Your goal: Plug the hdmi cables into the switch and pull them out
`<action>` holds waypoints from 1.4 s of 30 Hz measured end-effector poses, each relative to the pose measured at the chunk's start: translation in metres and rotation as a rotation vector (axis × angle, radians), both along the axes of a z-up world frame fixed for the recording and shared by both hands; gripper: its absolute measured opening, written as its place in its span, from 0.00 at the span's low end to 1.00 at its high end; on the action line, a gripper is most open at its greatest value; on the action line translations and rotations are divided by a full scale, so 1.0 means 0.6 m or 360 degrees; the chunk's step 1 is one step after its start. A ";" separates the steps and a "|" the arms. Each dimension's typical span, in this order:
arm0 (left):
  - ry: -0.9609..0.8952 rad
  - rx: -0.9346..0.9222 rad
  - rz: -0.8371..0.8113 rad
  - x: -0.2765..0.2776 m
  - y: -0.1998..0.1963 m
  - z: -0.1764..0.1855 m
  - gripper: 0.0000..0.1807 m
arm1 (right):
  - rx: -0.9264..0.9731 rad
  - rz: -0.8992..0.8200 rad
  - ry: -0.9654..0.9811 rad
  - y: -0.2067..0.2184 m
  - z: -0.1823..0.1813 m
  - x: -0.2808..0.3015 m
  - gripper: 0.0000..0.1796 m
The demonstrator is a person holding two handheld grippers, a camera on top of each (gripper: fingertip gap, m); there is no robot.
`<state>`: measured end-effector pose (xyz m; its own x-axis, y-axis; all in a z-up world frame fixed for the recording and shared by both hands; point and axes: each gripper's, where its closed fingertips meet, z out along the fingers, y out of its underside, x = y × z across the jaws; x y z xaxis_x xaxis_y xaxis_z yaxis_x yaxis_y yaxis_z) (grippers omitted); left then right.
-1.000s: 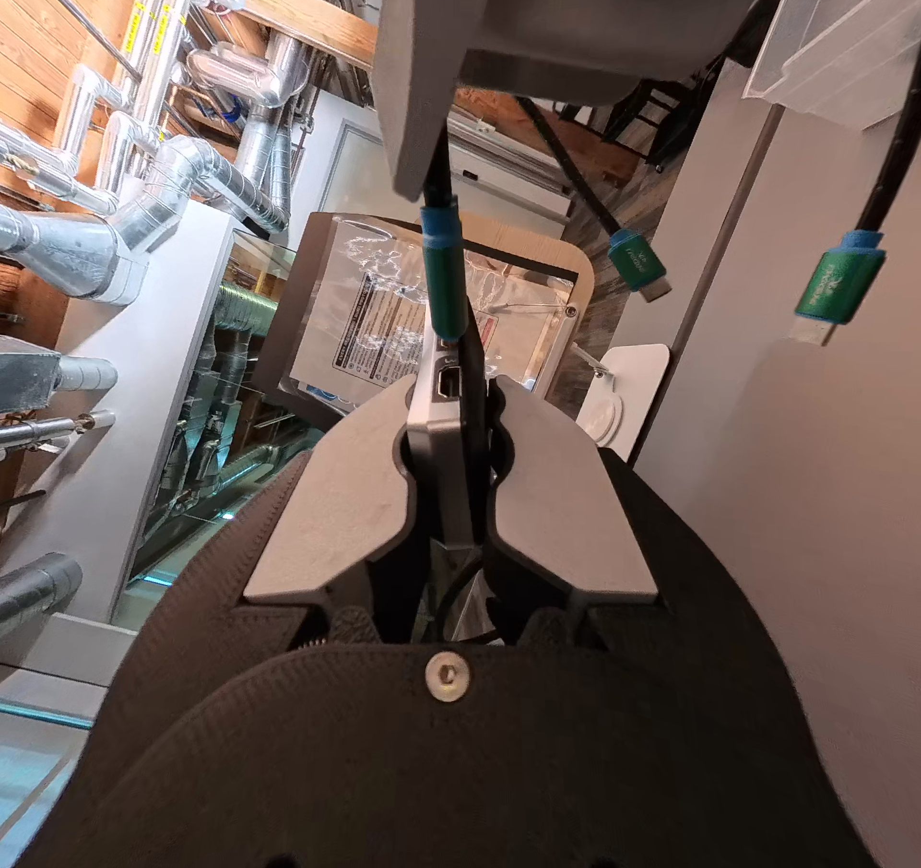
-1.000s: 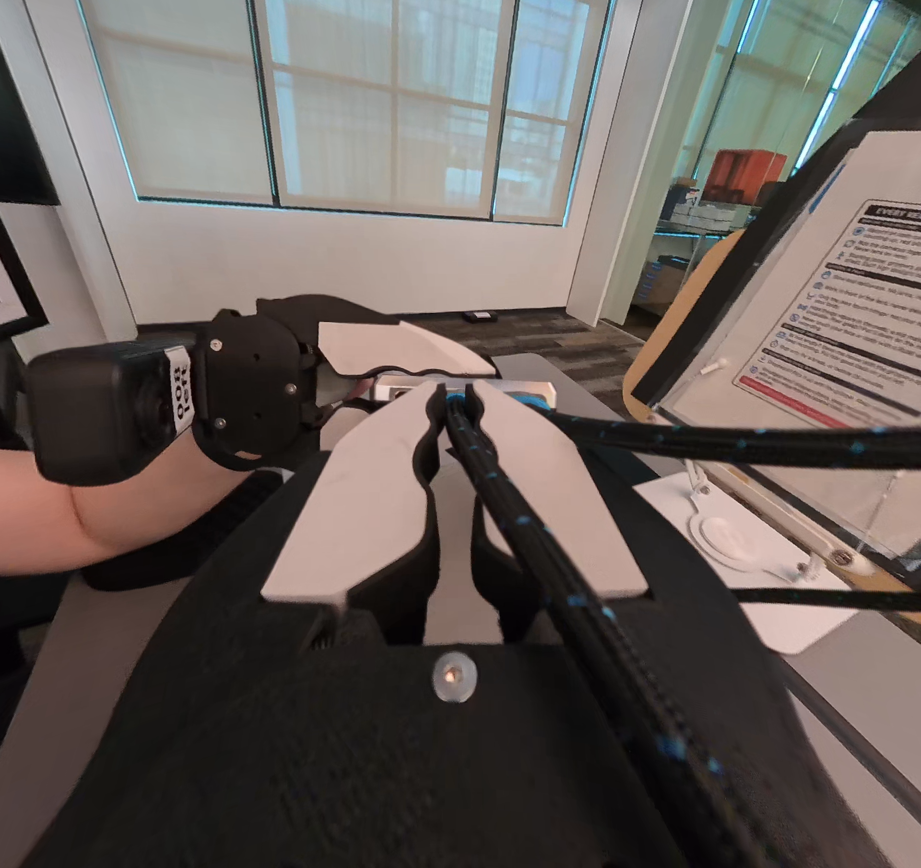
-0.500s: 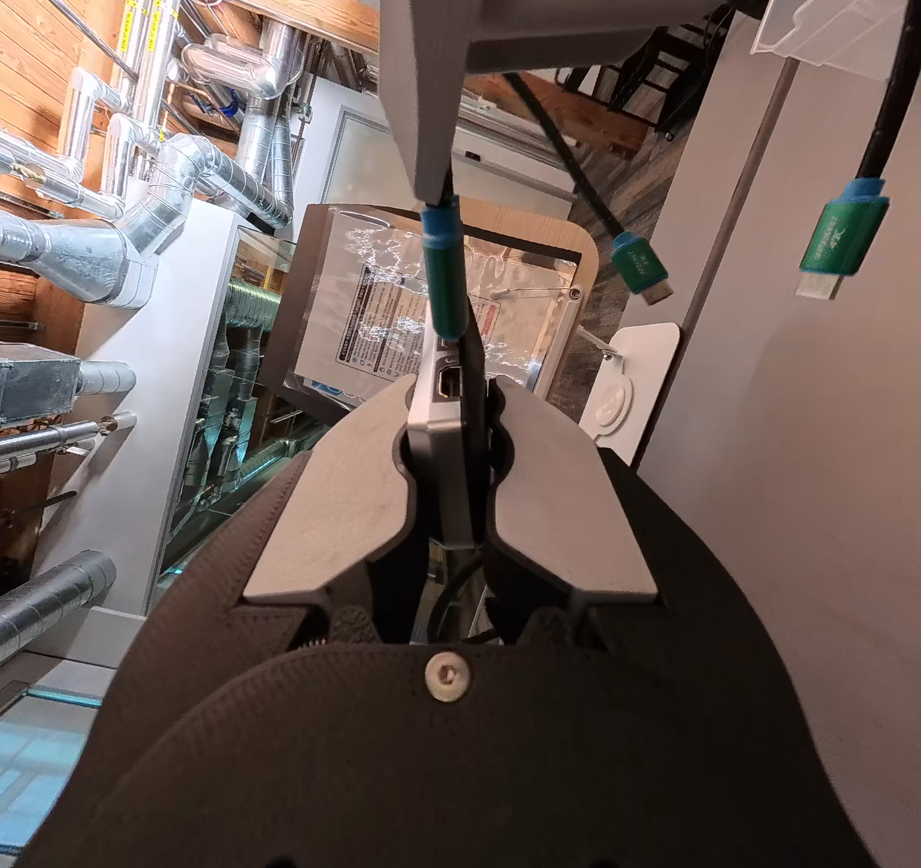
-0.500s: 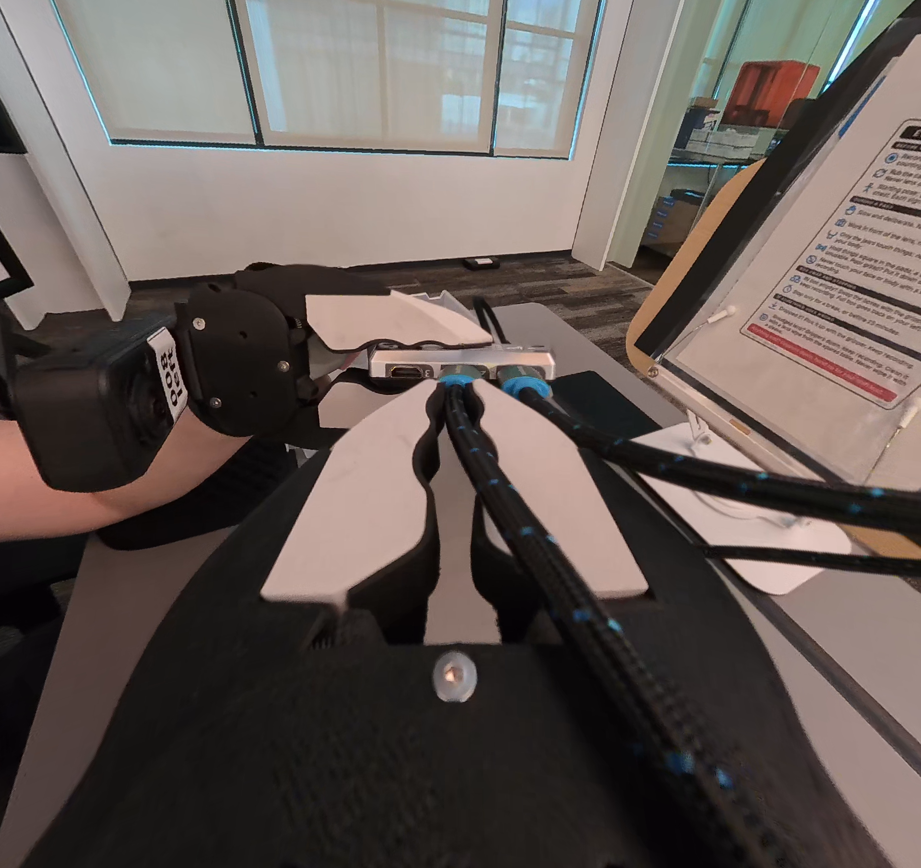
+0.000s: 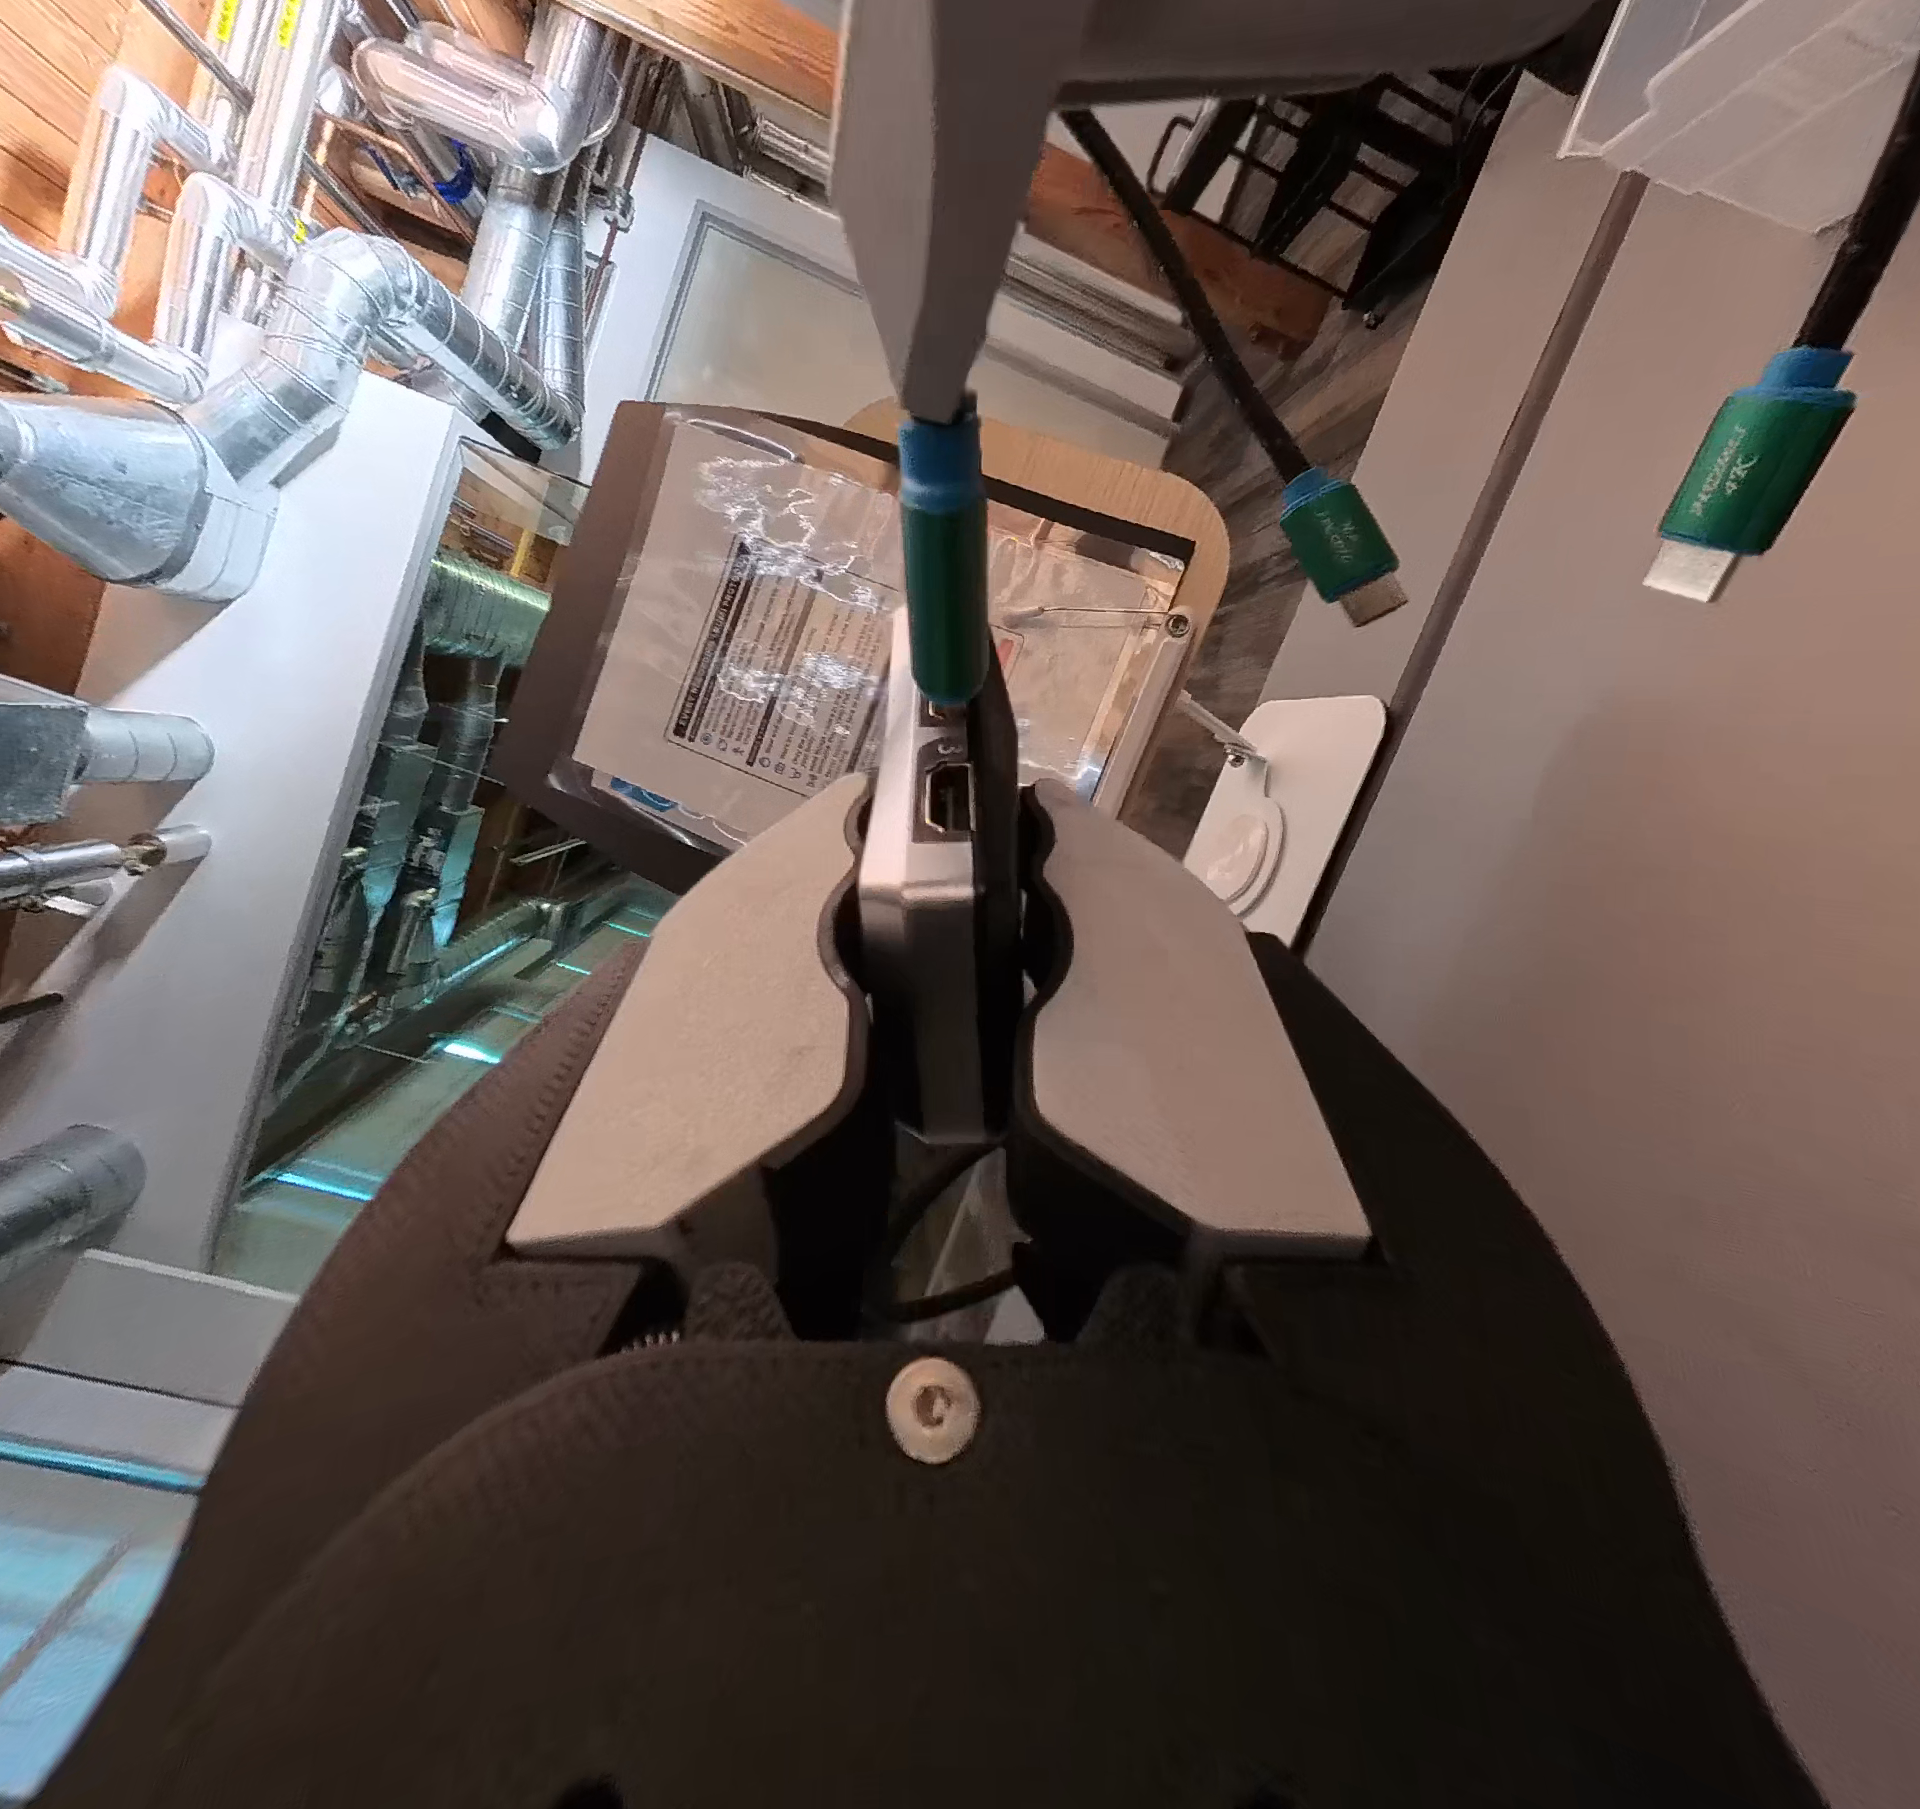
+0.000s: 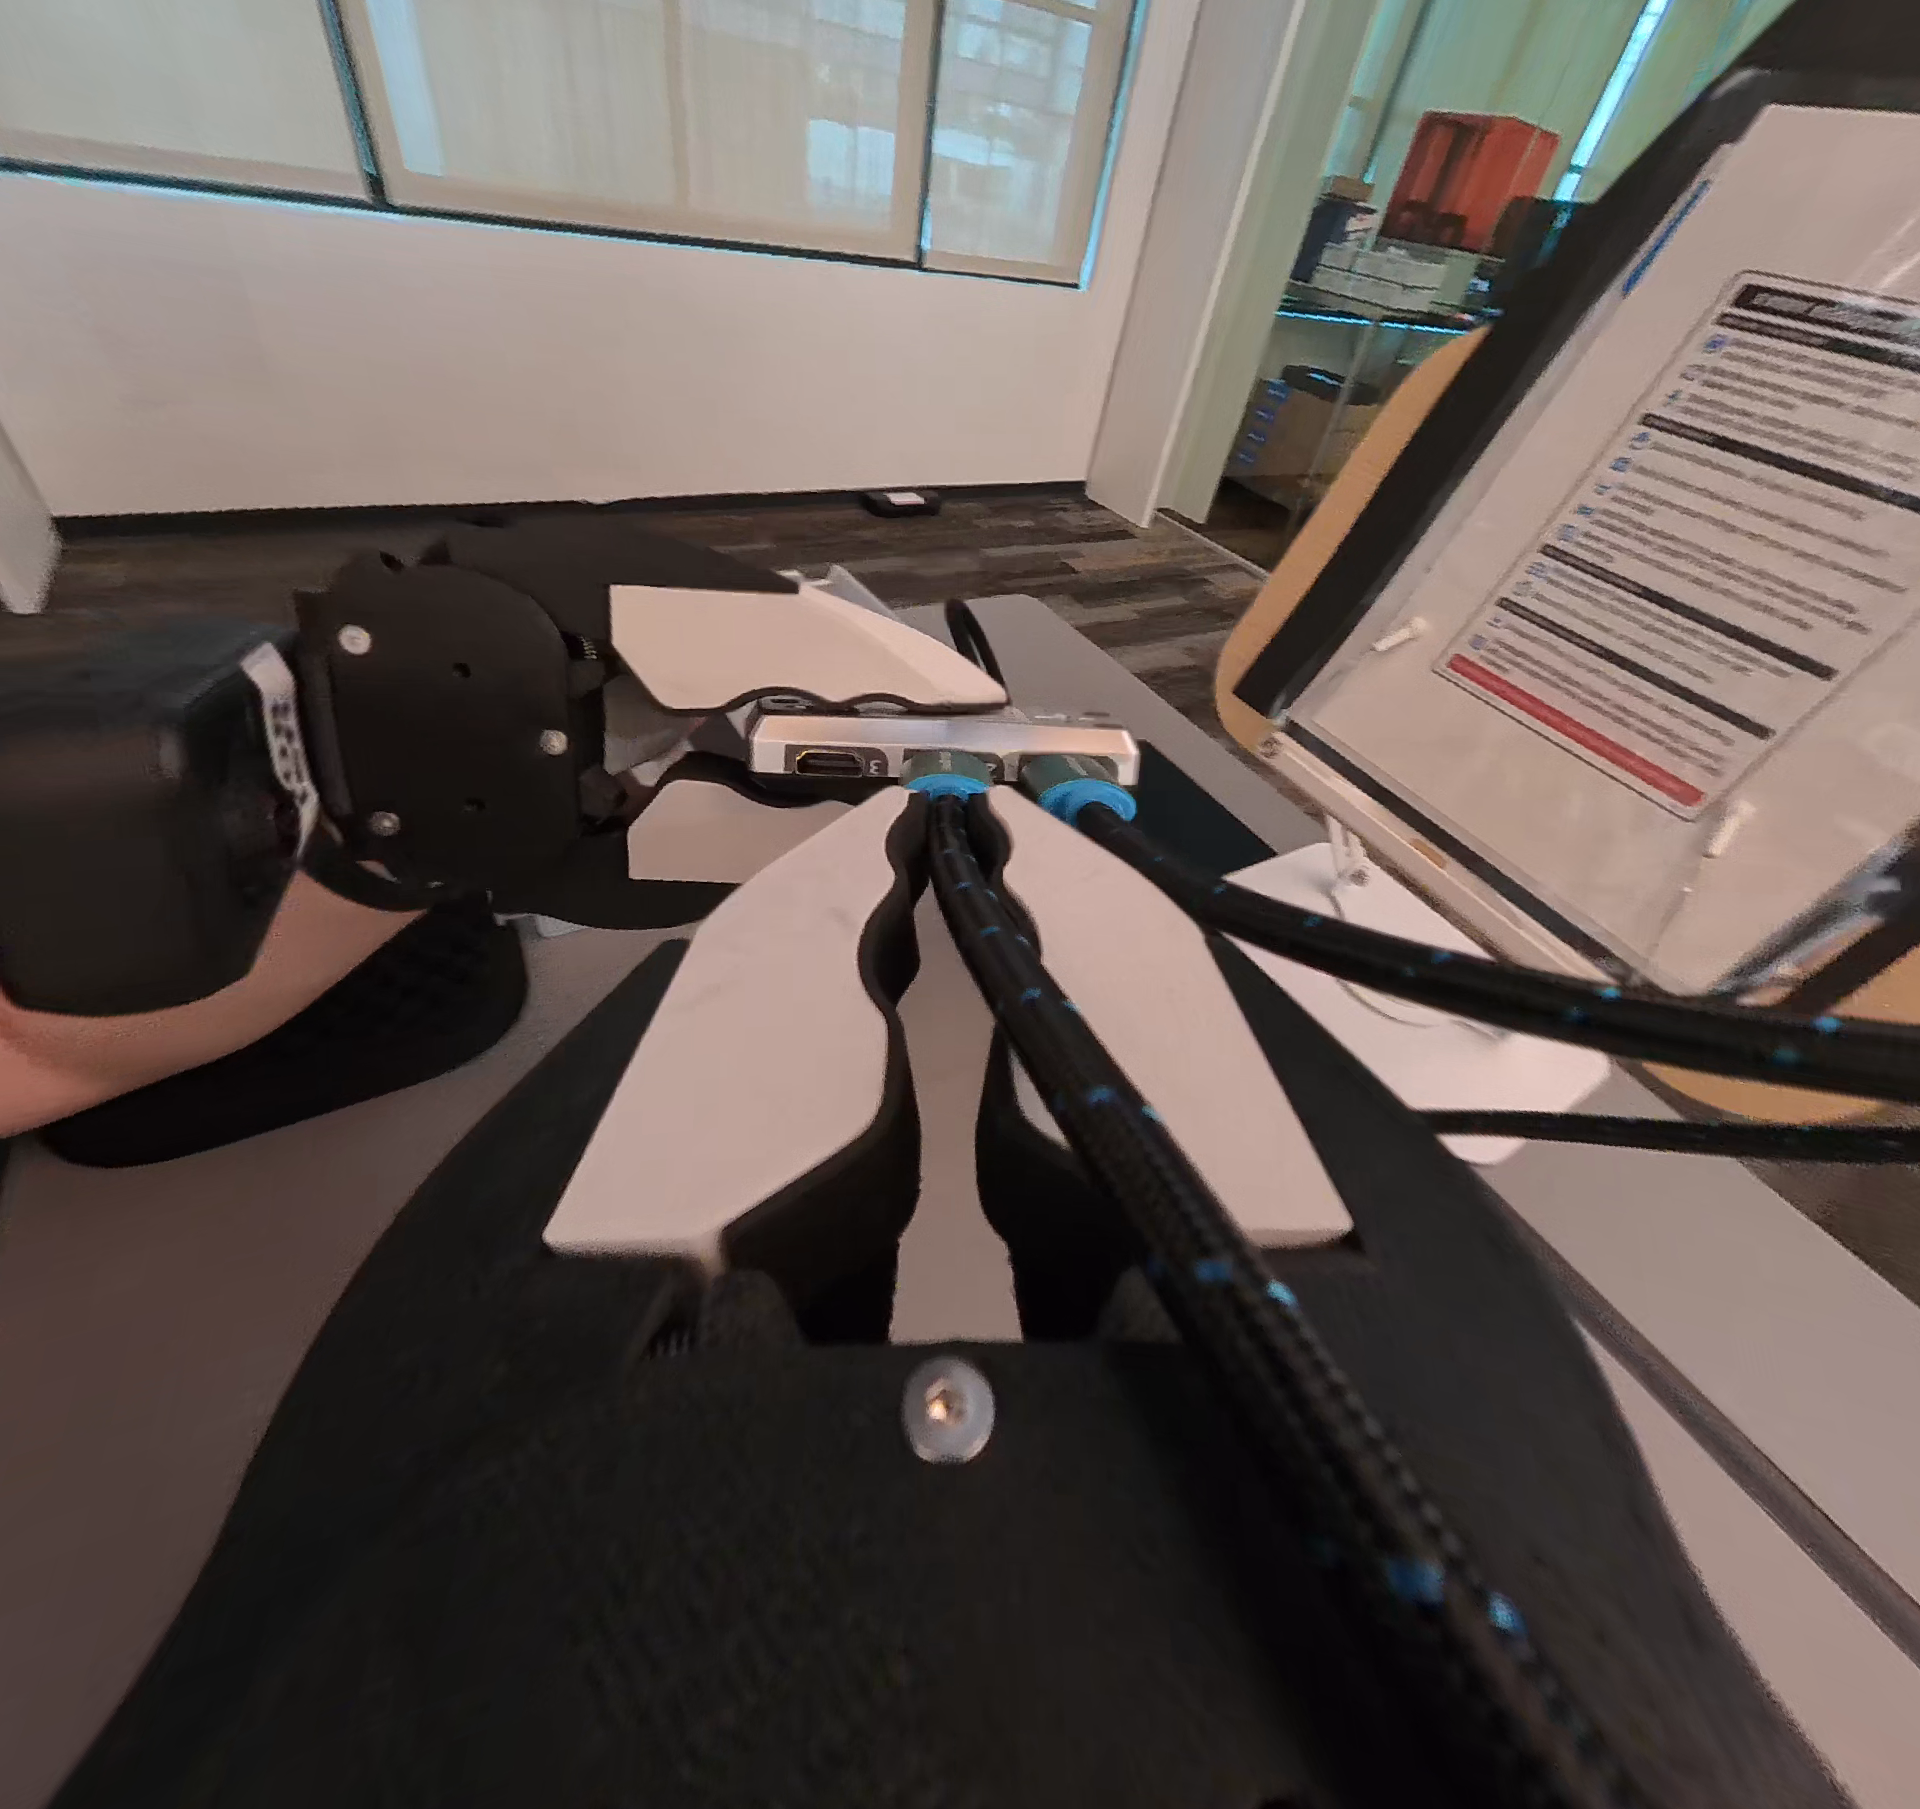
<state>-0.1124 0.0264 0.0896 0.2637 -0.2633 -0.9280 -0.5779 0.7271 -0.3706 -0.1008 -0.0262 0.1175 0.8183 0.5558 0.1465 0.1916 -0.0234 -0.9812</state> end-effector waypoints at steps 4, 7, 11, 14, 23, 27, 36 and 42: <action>-0.0017 -0.0048 0.0020 -0.001 0.008 -0.003 0.13 | 0.0023 -0.0142 -0.0152 0.004 -0.005 -0.003 0.04; -0.0027 -0.0012 -0.0024 -0.001 -0.001 0.003 0.13 | -0.0047 0.0003 0.0015 -0.004 -0.001 -0.004 0.04; 0.0000 0.0054 -0.0020 0.003 -0.011 0.005 0.13 | -0.0125 0.0130 0.0127 -0.011 0.000 0.005 0.04; 0.0008 0.0021 0.0012 0.003 -0.004 0.000 0.13 | -0.0116 0.0065 0.0092 -0.005 -0.004 0.006 0.04; -0.0013 -0.0022 0.0020 -0.005 0.004 0.004 0.13 | -0.0122 0.0012 0.0109 -0.010 0.000 -0.003 0.04; -0.0033 -0.0192 0.0302 -0.072 0.094 0.004 0.12 | 0.0055 0.0058 0.0459 -0.057 0.075 0.083 0.04; -0.0351 -0.0467 0.0122 -0.130 0.084 0.071 0.12 | 0.0069 -0.0201 0.0242 -0.181 0.078 0.284 0.04; -0.0327 -0.0459 0.0021 -0.113 0.052 0.077 0.12 | -0.0080 -0.0080 0.0188 -0.205 -0.017 0.368 0.04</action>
